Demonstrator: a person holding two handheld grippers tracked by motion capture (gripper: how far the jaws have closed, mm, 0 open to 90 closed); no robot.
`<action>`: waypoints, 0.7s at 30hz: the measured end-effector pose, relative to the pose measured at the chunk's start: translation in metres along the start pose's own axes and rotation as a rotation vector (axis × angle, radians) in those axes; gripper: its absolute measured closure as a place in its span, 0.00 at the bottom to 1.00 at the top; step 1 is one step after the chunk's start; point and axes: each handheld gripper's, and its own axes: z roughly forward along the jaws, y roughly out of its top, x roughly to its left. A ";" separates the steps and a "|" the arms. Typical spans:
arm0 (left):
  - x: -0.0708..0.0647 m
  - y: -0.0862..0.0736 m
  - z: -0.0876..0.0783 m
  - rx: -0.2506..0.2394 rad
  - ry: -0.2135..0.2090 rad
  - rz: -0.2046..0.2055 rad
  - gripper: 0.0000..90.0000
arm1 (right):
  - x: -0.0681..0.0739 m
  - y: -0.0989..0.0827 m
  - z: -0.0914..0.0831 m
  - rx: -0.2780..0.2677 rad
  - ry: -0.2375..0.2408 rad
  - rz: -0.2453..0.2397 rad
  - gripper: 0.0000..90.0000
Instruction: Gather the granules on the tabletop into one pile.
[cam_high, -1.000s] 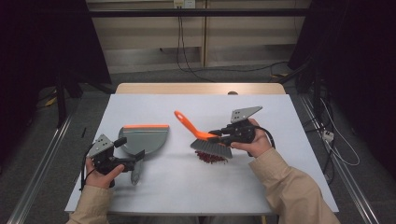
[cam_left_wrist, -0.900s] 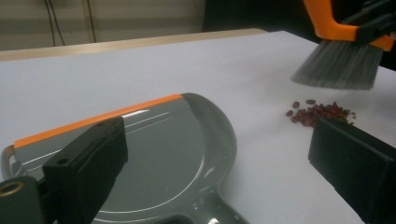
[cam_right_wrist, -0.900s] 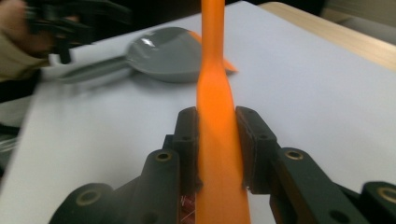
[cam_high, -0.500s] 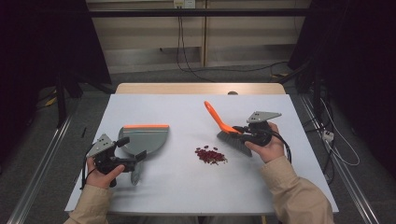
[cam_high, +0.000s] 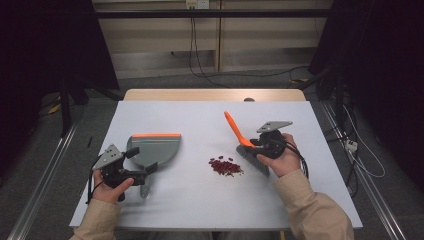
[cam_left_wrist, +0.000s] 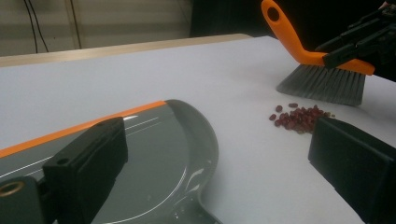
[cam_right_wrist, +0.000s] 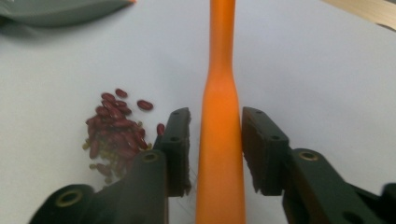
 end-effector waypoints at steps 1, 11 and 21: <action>0.000 0.000 0.000 0.000 0.001 0.002 0.05 | 0.001 0.000 0.001 0.019 -0.014 -0.005 0.72; -0.004 0.000 0.000 0.004 0.001 0.011 0.05 | 0.015 -0.009 0.004 -0.029 -0.089 0.126 0.80; -0.005 0.001 0.002 0.006 -0.003 0.009 0.05 | 0.039 -0.006 0.017 -0.104 -0.181 0.197 0.80</action>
